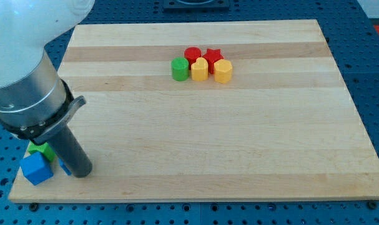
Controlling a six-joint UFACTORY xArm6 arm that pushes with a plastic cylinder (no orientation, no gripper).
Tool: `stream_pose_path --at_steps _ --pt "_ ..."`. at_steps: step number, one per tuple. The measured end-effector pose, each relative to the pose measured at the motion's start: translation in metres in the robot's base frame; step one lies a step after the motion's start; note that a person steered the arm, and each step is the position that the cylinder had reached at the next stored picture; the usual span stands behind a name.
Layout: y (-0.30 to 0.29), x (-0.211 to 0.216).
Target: Nudge the blue triangle to the bottom left
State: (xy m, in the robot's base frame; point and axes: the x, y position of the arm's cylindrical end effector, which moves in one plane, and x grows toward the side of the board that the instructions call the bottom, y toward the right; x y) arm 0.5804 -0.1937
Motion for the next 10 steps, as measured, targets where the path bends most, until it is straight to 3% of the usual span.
stream_pose_path --at_steps 3,6,10 --pt "0.049 -0.03" --pt "0.006 -0.032" --pt "0.005 -0.026"
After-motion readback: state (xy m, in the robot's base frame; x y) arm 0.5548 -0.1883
